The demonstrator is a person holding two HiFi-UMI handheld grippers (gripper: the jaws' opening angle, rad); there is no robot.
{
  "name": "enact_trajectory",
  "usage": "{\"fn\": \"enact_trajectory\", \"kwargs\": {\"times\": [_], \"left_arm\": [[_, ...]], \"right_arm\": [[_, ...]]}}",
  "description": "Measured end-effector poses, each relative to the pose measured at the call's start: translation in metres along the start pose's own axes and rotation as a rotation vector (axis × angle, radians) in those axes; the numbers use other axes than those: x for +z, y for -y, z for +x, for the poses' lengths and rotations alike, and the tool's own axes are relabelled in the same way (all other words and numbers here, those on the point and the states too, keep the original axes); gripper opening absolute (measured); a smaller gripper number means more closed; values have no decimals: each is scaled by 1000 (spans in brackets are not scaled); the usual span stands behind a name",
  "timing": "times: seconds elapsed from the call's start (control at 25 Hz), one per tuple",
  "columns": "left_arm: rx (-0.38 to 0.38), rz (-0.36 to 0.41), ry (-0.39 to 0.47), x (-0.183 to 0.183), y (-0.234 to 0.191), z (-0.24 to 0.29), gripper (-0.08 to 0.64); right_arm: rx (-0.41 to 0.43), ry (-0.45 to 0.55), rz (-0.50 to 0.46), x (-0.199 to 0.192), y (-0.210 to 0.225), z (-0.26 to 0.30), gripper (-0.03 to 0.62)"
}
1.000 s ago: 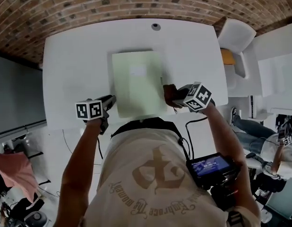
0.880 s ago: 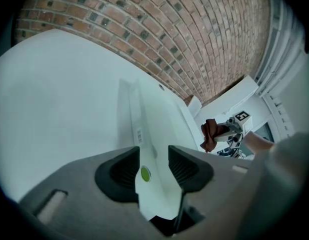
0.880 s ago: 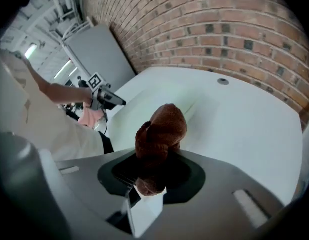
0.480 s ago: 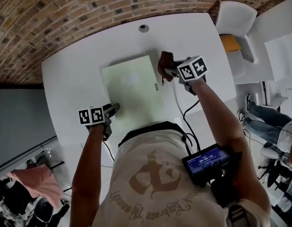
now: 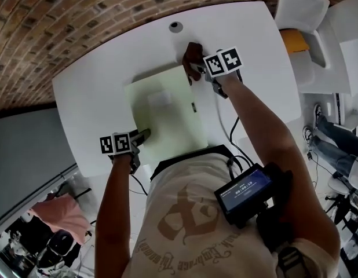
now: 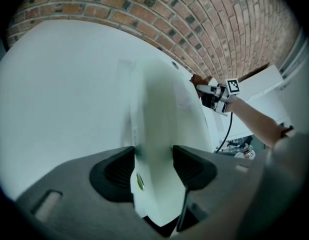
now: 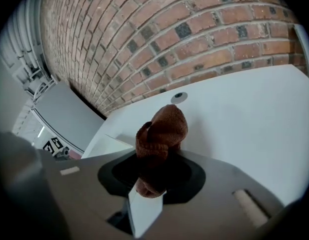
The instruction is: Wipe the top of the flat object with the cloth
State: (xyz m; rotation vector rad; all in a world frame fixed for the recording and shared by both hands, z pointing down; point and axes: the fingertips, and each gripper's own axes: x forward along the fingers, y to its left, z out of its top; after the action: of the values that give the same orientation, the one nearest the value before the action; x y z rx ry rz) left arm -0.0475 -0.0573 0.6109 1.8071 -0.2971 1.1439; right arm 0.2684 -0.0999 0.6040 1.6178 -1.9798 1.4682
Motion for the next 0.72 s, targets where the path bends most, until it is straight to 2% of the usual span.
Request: {"fn": "enact_trajectory", "kwargs": {"times": [0.36, 0.72], "left_arm": [[17, -13, -6, -2, -3, 0, 252], [43, -14, 21, -2, -3, -1, 250]], "right_arm": [[143, -34, 46, -21, -27, 9, 115], [210, -103, 15, -86, -54, -15, 115]]}}
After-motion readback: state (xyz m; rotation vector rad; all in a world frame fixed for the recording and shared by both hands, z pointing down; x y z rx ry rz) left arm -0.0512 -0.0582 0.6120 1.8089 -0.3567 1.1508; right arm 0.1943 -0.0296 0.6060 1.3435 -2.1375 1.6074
